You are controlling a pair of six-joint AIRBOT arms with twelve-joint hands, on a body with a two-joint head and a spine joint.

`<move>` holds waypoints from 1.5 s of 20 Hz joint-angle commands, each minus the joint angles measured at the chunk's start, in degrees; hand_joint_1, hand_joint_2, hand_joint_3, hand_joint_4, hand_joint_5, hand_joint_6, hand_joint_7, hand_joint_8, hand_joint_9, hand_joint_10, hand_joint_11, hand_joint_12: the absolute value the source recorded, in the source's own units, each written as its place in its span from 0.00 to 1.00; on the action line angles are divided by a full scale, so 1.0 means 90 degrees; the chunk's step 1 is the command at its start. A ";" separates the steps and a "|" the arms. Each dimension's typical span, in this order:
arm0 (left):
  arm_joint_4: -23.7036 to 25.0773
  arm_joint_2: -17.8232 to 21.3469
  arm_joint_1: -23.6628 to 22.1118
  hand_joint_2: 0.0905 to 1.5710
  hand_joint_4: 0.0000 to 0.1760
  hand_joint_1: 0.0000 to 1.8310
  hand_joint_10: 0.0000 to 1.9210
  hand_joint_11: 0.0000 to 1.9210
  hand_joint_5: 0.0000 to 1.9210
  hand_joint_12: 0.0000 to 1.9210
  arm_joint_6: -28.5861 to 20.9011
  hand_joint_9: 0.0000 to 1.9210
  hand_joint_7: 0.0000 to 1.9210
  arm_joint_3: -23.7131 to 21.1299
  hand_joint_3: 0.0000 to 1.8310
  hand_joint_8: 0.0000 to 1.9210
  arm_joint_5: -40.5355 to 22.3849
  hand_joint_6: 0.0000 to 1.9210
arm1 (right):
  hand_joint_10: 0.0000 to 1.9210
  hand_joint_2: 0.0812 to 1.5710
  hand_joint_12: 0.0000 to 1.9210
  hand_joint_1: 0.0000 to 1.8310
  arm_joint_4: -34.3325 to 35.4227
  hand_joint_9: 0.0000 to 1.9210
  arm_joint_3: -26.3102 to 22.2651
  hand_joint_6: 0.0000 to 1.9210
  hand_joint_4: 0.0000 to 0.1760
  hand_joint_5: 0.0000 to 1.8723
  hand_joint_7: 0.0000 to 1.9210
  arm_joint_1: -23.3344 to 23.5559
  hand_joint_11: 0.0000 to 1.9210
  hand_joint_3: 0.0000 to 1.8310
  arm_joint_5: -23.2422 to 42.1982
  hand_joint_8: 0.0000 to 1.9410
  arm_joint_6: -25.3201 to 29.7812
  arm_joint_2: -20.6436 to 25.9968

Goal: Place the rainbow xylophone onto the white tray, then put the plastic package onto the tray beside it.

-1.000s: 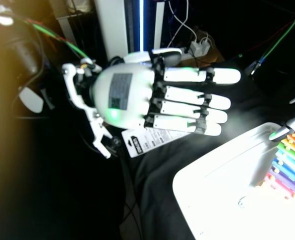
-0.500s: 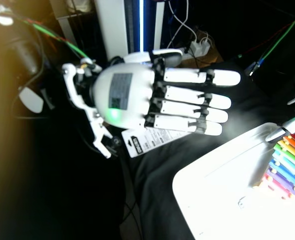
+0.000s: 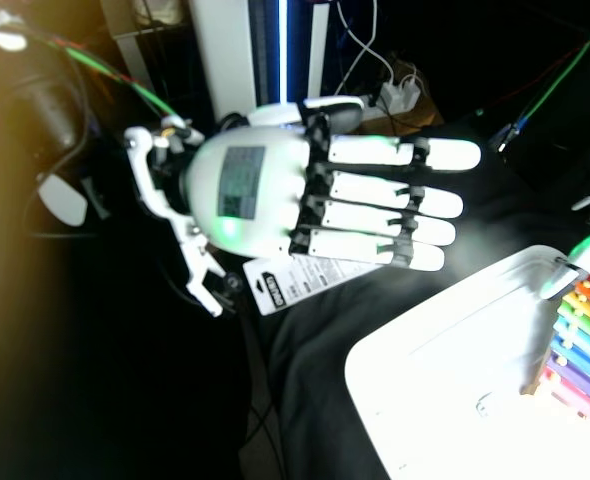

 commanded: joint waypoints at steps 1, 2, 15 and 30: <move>-0.0030 0.0137 -0.0008 0.45 0.66 0.43 0.00 0.00 0.00 0.22 -0.0035 0.01 0.00 -0.0066 0.00 0.00 -0.0939 0.00 | 0.00 0.56 0.32 0.18 0.0288 0.20 0.0027 0.00 0.72 0.02 0.21 0.0054 0.05 0.00 0.0752 0.00 0.0082 -0.0015; -0.0030 0.0295 0.0010 0.45 0.56 0.43 0.00 0.00 0.00 0.22 -0.0036 0.01 0.00 -0.0263 0.00 0.00 -0.1146 0.00 | 0.00 0.56 0.31 0.17 0.0288 0.19 0.0010 0.00 0.84 0.00 0.19 0.0054 0.03 0.00 0.0752 0.00 0.0106 -0.0015; 0.0314 0.1939 -0.0040 0.45 0.86 0.40 0.00 0.00 0.00 0.00 -0.0035 0.00 0.00 -0.2102 0.01 0.00 -0.2968 0.00 | 0.00 0.39 0.27 0.44 -0.0181 0.07 -0.0471 0.00 0.43 0.00 0.03 0.0042 0.00 0.00 0.0052 0.00 0.0120 0.0423; 0.1004 0.2708 -0.0227 0.44 0.29 0.50 0.00 0.00 0.00 0.00 0.0561 0.00 0.00 -0.3201 0.01 0.00 -0.3010 0.00 | 0.00 0.42 0.13 0.30 -0.1626 0.00 -0.0335 0.00 0.29 0.00 0.00 0.0045 0.00 0.00 -0.1831 0.00 0.0745 0.0686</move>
